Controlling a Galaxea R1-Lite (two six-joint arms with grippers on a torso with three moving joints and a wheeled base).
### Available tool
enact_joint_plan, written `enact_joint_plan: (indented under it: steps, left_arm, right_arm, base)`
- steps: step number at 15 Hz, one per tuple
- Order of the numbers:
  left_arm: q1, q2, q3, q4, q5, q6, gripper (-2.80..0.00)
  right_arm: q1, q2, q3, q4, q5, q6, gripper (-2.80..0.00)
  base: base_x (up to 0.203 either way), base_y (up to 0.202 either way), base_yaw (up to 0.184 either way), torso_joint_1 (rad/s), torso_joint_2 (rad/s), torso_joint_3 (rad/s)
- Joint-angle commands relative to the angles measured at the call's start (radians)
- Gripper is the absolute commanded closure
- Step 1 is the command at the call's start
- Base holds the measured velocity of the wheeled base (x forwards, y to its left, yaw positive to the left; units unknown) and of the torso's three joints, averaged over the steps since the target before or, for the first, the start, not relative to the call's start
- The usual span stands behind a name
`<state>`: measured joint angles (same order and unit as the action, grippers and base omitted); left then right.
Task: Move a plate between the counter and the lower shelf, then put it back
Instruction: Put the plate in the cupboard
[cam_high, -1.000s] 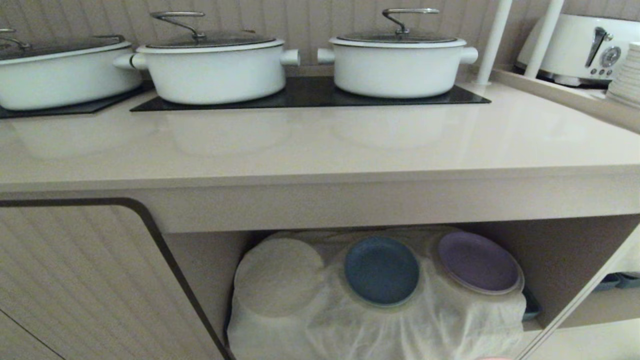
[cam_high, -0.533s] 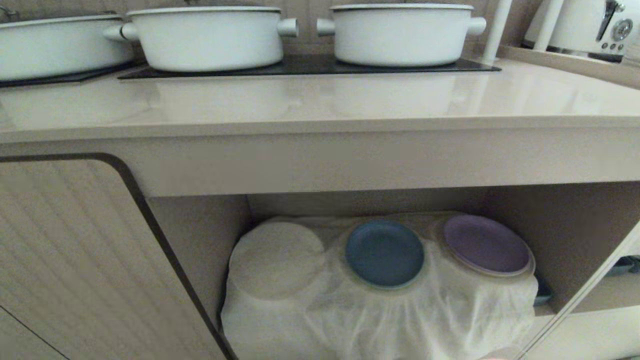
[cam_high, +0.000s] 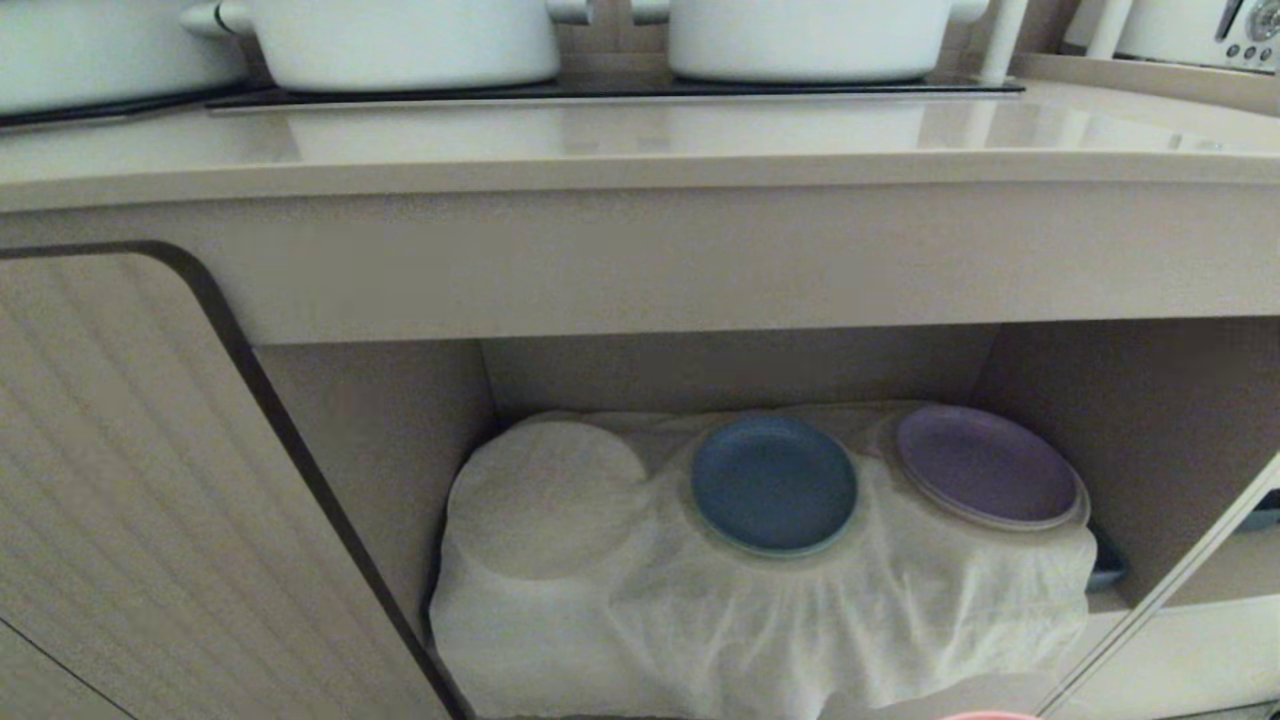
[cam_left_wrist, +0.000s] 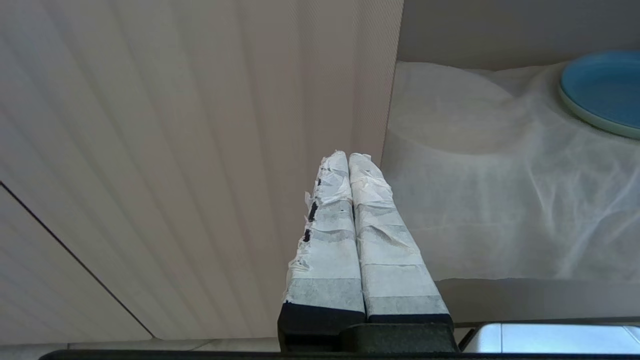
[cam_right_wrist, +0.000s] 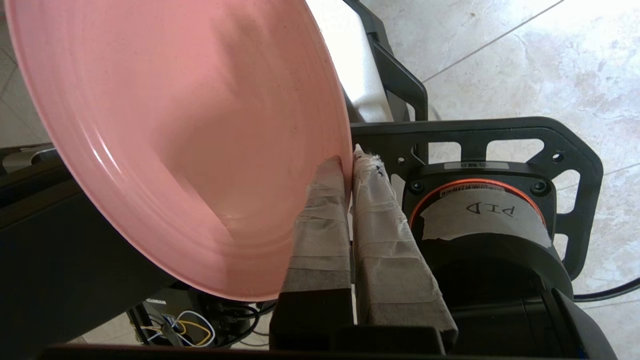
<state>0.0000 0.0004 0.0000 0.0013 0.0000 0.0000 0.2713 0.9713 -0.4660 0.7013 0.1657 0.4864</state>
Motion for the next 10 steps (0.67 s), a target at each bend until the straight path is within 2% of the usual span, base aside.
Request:
enact_joint_plan:
  steps: [1, 10]
  left_arm:
    - [0.000, 0.000, 0.000, 0.000, 0.000, 0.000, 0.00]
    - [0.000, 0.000, 0.000, 0.000, 0.000, 0.000, 0.00]
  right_arm:
    - [0.000, 0.000, 0.000, 0.004, 0.001, 0.003, 0.00]
    - [0.001, 0.003, 0.001, 0.003, 0.001, 0.003, 0.00]
  base:
    - [0.000, 0.000, 0.000, -0.002, 0.02, 0.046]
    - [0.000, 0.000, 0.000, 0.001, 0.00, 0.017]
